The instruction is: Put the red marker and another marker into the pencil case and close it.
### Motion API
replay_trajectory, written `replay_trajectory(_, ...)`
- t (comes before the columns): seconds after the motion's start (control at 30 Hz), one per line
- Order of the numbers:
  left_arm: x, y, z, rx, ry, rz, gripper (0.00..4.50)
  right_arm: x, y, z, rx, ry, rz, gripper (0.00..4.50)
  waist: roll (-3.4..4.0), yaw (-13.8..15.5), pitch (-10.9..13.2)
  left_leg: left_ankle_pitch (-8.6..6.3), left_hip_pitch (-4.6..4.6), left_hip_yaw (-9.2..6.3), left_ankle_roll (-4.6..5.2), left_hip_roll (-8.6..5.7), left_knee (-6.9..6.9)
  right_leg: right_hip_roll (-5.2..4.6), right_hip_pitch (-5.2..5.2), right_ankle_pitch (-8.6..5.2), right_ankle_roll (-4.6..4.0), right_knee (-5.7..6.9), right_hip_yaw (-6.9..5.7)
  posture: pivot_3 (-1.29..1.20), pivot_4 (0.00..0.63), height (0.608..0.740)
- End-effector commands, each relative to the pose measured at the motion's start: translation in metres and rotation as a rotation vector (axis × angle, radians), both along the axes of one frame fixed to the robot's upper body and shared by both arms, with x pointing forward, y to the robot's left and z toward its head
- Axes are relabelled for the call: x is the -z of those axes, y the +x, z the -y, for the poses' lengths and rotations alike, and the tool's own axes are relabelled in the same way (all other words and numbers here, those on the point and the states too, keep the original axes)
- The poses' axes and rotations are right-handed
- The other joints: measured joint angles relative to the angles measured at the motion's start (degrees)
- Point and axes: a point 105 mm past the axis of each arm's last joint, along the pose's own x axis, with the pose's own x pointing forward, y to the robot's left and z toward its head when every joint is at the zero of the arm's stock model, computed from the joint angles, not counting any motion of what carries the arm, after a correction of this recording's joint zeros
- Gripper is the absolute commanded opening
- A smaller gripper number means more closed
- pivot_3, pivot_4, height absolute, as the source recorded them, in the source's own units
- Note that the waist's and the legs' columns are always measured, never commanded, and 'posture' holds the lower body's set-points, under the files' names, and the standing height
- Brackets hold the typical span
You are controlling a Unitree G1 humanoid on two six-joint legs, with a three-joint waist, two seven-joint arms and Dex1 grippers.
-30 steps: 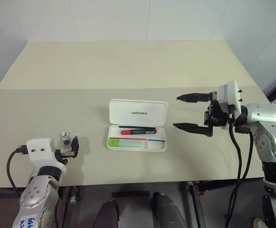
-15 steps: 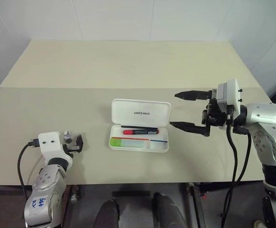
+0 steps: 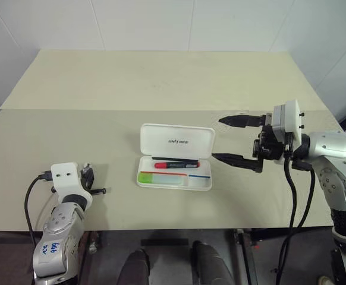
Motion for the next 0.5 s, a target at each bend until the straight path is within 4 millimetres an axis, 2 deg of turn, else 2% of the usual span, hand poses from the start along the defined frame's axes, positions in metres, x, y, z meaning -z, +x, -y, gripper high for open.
replay_trajectory(0.03,-0.015,0.003,0.001,-0.003,0.016,0.076,0.31,-0.009,-0.009,0.004,-0.016,-0.014,0.034,4.5,0.0,0.11,0.0,0.0,0.0,0.0,0.0,0.0,0.0,0.0,0.0,0.0,0.0,0.0,0.0,0.0,0.15,0.74)
replay_trajectory(0.17,-0.051,0.015,0.01,0.069,0.0,0.263,0.31,-0.003,-0.014,0.007,-0.039,-0.033,0.009,4.5,-0.01,0.75,0.0,0.0,-0.01,0.0,0.0,0.0,0.03,0.0,0.0,0.0,0.0,-0.01,0.0,0.0,0.15,0.74)
replay_trajectory(0.27,-0.067,0.019,0.021,0.169,0.026,0.336,0.31,-0.001,-0.016,0.01,-0.04,-0.041,0.003,4.5,-0.01,0.92,0.0,0.01,-0.02,0.02,-0.01,-0.01,0.03,0.0,0.01,0.01,0.0,-0.03,0.0,0.0,0.15,0.74)
replay_trajectory(0.4,-0.099,0.018,0.051,0.488,0.115,0.47,0.31,0.007,-0.015,0.035,0.043,-0.077,-0.022,4.5,-0.01,1.03,0.0,0.0,-0.03,0.02,-0.02,0.0,-0.04,0.0,0.0,0.0,0.0,-0.06,-0.01,0.0,0.15,0.74)
replay_trajectory(0.5,-0.111,0.014,0.068,0.728,0.148,0.506,0.31,0.017,-0.016,0.058,0.12,-0.101,-0.054,4.5,-0.02,1.14,0.0,-0.01,-0.06,0.02,-0.01,0.0,-0.03,-0.01,0.0,0.0,-0.01,-0.1,-0.03,0.0,0.15,0.74)
